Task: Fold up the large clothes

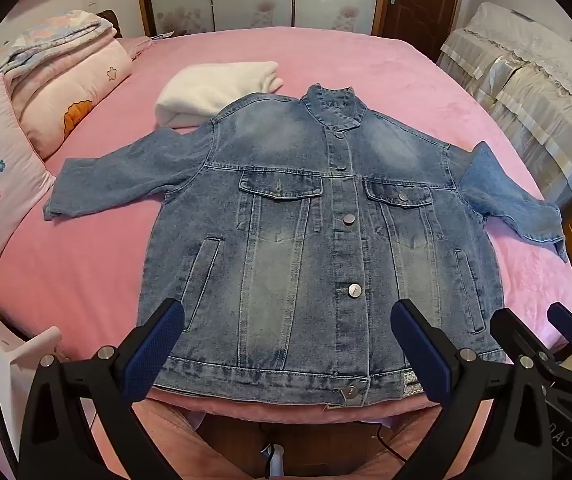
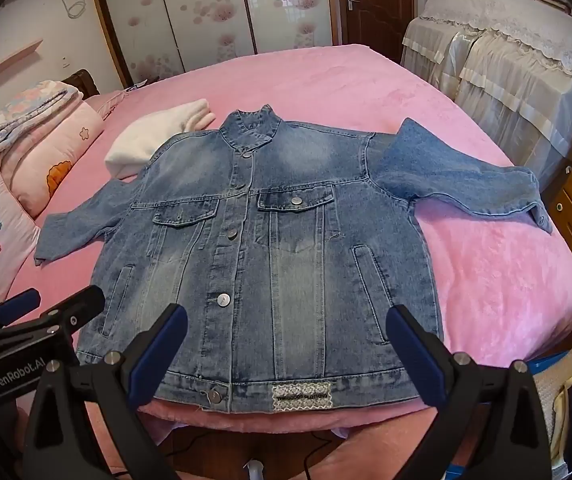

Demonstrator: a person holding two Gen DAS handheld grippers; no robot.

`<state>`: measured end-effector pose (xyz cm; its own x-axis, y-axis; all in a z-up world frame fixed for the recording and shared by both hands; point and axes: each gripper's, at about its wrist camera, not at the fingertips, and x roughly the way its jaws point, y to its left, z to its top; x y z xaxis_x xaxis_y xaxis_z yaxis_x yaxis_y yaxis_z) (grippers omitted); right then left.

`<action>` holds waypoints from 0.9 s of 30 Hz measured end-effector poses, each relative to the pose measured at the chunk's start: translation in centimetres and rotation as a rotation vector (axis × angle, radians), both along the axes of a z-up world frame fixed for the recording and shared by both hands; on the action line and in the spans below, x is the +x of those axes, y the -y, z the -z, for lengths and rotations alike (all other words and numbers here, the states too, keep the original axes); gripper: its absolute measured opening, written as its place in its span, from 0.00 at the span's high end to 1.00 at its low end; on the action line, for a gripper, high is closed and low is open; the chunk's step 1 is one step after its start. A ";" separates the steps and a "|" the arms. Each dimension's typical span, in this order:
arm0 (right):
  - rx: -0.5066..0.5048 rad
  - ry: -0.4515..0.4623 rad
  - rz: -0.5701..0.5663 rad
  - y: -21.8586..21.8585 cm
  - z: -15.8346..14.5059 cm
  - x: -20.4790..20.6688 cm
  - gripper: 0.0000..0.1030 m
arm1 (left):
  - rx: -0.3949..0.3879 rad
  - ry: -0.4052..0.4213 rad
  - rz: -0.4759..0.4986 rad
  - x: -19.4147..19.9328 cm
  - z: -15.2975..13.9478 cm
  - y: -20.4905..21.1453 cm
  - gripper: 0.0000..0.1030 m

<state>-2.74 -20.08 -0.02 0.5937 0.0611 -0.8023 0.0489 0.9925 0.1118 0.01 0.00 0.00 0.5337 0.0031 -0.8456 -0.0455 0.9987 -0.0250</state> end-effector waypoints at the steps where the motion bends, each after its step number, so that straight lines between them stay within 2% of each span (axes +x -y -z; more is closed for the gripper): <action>1: -0.005 -0.003 0.000 0.0 0.0 0.0 0.03 | 0.002 0.009 0.001 0.0 0.0 0.0 0.01; 14: 0.012 0.017 -0.010 -0.9 0.0 0.0 0.03 | -0.006 -0.005 0.003 -0.1 0.3 0.4 0.01; 27: 0.042 0.041 0.004 0.3 -0.6 -0.4 0.03 | 0.004 0.006 0.021 -0.3 -0.1 0.5 0.01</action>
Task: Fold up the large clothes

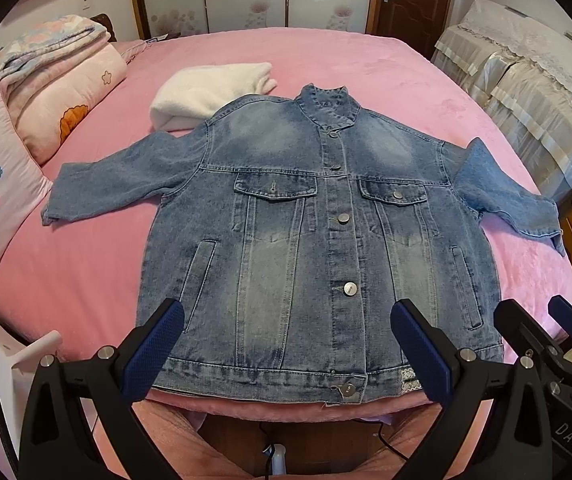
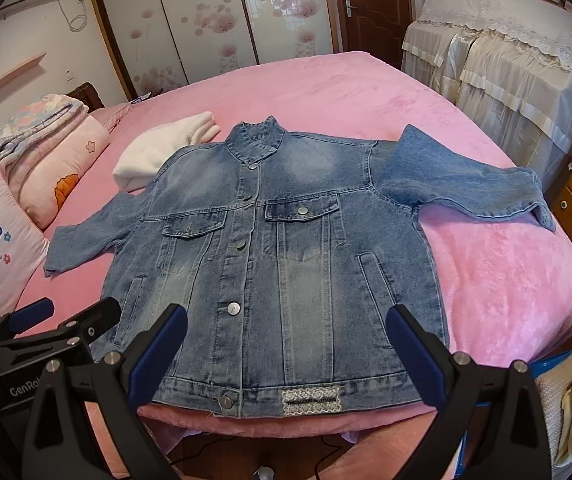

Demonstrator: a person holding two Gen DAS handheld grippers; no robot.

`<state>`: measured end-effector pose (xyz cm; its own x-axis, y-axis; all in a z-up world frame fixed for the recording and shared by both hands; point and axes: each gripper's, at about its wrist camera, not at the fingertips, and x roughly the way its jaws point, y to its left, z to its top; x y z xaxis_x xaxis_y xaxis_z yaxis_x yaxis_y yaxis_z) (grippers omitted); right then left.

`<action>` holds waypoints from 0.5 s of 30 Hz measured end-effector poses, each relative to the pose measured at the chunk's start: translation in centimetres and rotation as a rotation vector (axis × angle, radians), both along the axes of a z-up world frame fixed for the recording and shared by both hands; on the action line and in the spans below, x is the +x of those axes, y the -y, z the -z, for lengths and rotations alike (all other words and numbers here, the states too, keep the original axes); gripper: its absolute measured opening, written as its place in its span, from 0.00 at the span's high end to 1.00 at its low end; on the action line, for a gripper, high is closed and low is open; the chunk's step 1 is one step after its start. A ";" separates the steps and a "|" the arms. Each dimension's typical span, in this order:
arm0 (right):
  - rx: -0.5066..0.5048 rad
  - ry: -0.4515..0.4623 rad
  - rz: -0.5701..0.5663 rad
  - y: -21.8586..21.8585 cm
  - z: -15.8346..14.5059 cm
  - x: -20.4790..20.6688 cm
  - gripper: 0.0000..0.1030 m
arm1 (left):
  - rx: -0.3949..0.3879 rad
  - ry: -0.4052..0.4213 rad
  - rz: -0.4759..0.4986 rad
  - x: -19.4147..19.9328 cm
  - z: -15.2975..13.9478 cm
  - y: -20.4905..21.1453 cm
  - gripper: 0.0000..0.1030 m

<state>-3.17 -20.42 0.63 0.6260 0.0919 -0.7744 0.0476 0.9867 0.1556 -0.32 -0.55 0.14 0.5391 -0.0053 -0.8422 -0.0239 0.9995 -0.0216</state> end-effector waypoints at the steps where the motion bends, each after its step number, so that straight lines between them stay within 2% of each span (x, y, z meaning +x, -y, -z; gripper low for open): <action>1: 0.003 0.001 -0.003 0.0 0.0 0.0 0.03 | 0.001 -0.001 -0.002 0.1 0.0 0.0 0.01; 15: 0.029 -0.027 -0.004 0.1 0.5 0.1 0.03 | 0.002 -0.009 -0.004 -0.1 -0.2 -0.1 0.01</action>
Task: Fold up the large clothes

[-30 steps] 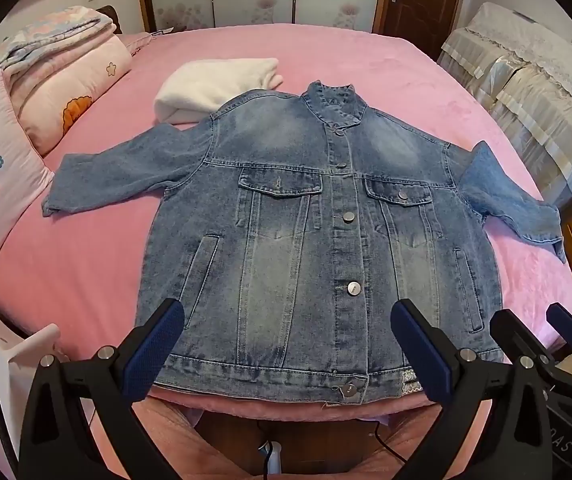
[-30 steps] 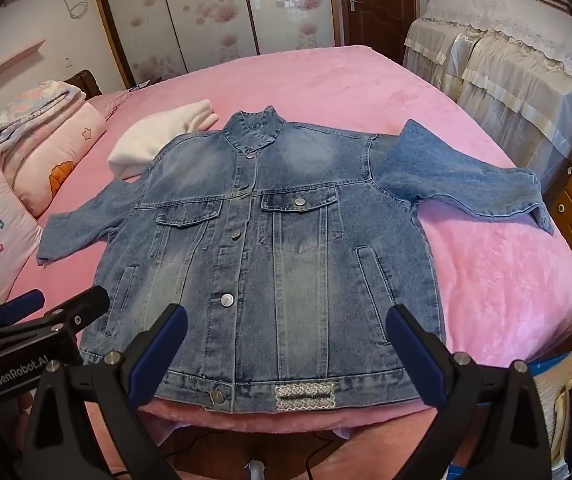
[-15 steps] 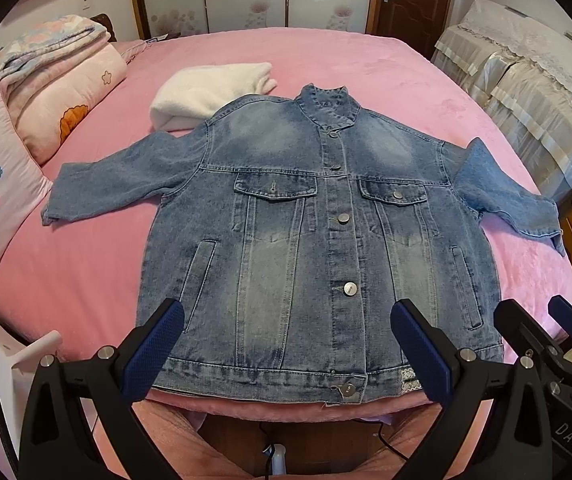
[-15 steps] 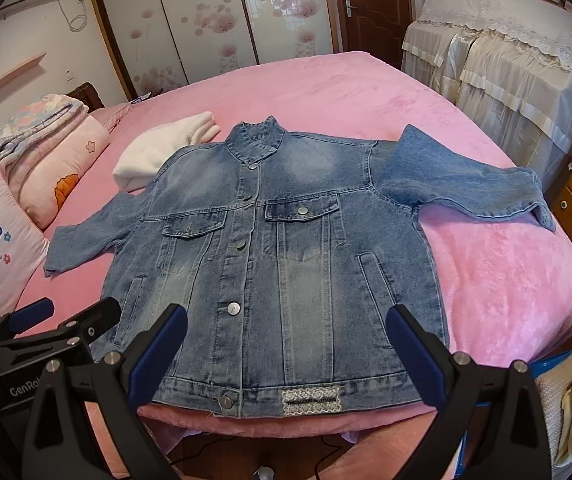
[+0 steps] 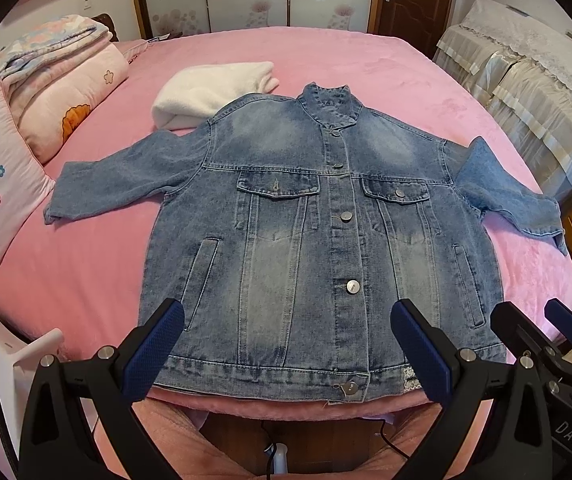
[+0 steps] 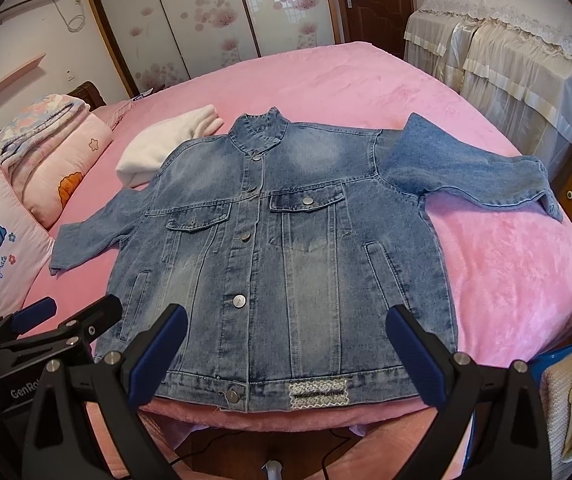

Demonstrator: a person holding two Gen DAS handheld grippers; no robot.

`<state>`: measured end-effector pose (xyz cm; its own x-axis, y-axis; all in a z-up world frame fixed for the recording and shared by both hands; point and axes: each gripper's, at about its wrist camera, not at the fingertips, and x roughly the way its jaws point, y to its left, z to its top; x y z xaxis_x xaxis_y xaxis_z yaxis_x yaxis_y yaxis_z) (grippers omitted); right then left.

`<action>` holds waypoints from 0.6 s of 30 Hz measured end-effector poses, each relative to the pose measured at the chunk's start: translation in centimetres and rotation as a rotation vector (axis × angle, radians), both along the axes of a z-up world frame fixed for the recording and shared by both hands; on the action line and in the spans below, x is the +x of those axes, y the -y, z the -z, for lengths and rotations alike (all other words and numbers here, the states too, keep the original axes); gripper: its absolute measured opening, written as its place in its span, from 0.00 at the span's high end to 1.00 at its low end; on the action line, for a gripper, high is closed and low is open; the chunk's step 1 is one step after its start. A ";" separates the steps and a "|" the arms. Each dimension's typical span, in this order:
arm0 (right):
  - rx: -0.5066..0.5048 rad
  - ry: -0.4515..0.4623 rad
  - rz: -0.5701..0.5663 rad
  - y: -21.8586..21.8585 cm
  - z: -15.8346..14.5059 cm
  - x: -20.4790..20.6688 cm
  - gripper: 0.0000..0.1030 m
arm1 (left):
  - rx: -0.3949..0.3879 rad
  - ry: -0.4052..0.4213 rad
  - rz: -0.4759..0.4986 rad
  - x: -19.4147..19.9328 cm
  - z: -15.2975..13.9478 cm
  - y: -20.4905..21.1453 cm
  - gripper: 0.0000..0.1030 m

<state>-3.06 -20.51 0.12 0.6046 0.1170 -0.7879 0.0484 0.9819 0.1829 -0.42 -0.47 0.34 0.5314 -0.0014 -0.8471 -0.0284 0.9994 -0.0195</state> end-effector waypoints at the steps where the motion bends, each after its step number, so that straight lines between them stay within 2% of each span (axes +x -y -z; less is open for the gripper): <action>1: -0.001 0.002 0.000 0.0 0.0 0.0 0.03 | 0.000 0.000 0.000 0.0 0.0 0.0 0.01; 8: -0.003 0.015 -0.003 -0.1 -0.3 -0.2 0.03 | -0.002 -0.007 0.005 0.0 0.2 -0.1 0.01; 18: 0.031 0.014 -0.001 0.3 -0.5 -0.2 0.03 | -0.053 -0.017 0.012 0.0 0.3 -0.3 0.01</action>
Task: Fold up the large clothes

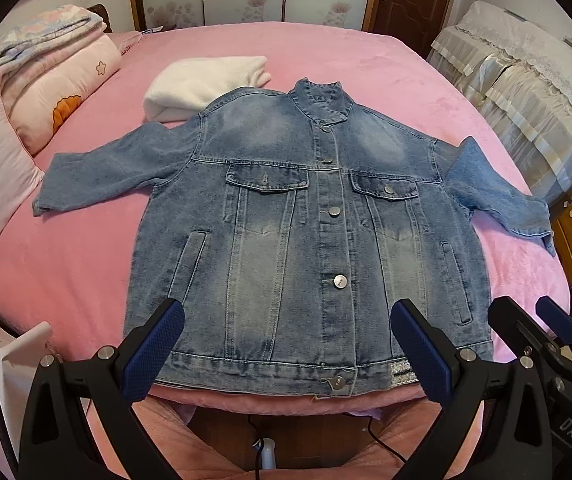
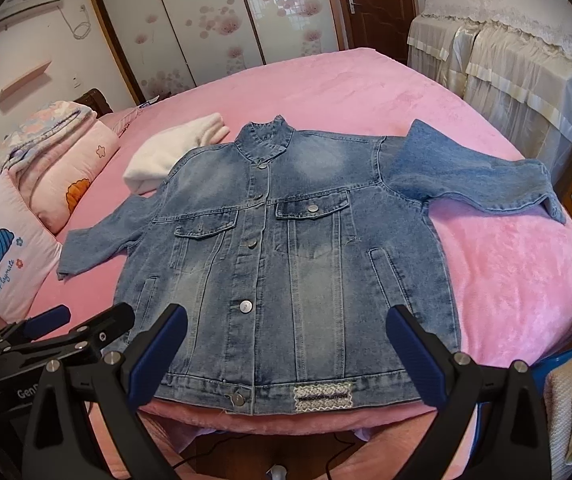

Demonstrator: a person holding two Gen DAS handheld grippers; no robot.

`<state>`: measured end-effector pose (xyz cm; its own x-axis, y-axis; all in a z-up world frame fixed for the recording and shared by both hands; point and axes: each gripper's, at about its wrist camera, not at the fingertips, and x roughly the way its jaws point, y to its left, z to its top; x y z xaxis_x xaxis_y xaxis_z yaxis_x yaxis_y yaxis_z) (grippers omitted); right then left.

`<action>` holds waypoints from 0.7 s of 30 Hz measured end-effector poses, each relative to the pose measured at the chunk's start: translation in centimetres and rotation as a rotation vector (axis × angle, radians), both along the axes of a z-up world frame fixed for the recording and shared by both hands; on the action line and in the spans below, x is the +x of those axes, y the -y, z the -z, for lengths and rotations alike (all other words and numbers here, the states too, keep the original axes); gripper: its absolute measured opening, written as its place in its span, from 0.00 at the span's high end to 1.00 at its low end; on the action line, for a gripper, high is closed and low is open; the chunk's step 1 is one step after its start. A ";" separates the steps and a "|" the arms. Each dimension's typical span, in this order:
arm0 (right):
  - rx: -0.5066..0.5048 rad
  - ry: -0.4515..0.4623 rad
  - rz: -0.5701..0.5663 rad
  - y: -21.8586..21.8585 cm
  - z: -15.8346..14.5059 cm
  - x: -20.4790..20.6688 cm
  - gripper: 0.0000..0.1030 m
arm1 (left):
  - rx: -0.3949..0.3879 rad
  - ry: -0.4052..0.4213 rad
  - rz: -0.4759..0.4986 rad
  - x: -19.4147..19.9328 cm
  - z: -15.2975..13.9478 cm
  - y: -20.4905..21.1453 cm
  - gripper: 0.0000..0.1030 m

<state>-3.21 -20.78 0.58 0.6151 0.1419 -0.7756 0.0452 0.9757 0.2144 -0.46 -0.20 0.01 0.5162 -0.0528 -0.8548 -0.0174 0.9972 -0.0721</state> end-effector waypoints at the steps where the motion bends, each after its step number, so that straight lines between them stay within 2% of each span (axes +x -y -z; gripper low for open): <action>1: -0.001 -0.003 0.004 0.1 0.1 0.0 0.03 | -0.001 0.000 0.000 0.0 0.0 0.1 0.01; 12: -0.022 0.011 -0.001 0.0 -0.3 -0.3 0.03 | 0.004 0.006 -0.003 -0.1 -0.2 0.1 0.01; 21: -0.030 0.031 -0.001 0.3 -0.7 -0.7 0.03 | 0.021 0.058 -0.002 -0.4 -1.5 0.7 0.01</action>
